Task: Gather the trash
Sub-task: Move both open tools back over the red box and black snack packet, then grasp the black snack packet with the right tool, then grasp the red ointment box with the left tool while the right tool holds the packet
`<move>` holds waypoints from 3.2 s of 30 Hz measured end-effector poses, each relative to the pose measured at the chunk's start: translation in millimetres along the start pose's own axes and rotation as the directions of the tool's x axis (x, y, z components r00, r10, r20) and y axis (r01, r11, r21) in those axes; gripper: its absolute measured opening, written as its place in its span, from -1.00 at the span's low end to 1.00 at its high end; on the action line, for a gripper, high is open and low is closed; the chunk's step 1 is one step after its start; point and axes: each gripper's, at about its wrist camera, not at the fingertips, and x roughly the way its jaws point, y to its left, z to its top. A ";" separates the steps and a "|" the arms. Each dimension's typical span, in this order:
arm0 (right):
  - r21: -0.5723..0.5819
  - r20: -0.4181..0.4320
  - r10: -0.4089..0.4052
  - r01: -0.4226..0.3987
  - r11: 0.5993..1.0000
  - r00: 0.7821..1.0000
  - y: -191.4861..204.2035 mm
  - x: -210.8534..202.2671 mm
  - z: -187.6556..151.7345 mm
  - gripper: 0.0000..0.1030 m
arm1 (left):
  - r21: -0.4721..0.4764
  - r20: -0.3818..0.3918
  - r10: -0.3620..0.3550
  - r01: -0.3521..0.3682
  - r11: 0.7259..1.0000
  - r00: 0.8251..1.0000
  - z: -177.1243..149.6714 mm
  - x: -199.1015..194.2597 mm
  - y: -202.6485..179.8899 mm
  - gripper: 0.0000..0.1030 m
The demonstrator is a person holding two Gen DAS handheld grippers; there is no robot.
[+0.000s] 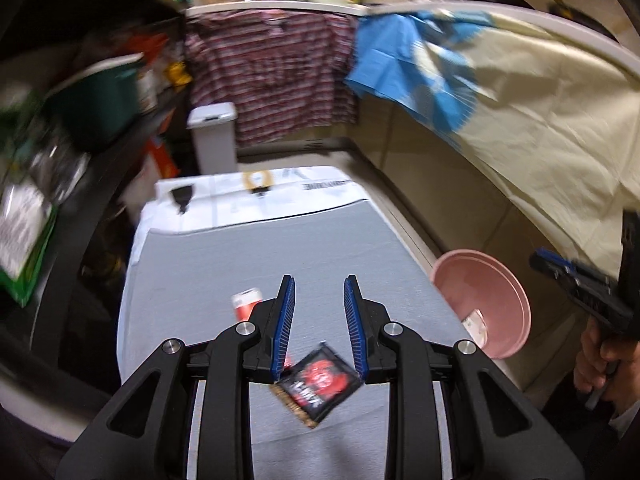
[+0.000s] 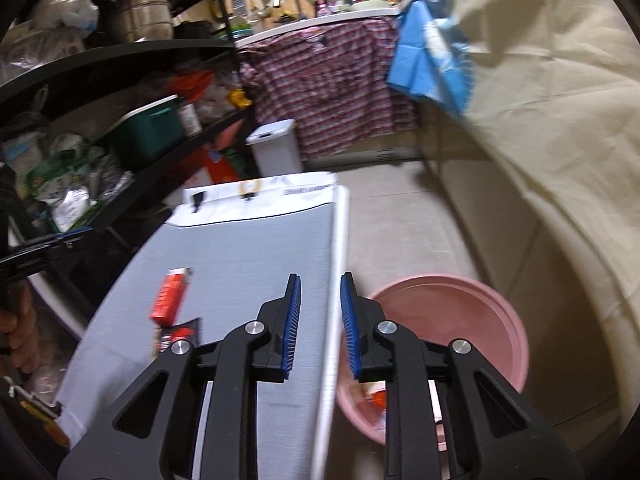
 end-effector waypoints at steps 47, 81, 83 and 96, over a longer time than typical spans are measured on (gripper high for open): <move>0.290 -0.357 0.291 -0.191 0.938 0.888 96.0 149.0 -82.1 -1.00 | -0.129 -0.129 0.012 -0.029 0.991 0.992 -47.1 85.4 57.5 -0.37; 0.140 -0.231 0.191 -0.161 0.977 0.954 87.5 118.3 -57.5 -1.00 | -0.058 -0.233 0.092 -0.108 0.992 0.968 -64.6 126.0 34.0 -0.30; 0.125 -0.217 0.187 -0.162 0.979 0.958 89.1 113.5 -55.6 -1.00 | -0.050 -0.221 0.090 -0.103 0.993 0.971 -63.1 120.7 32.3 -0.30; 0.055 -0.122 0.185 -0.180 0.982 0.975 96.1 76.6 -42.9 -1.00 | -0.037 -0.145 0.087 -0.093 0.995 0.986 -57.1 79.8 25.5 -0.30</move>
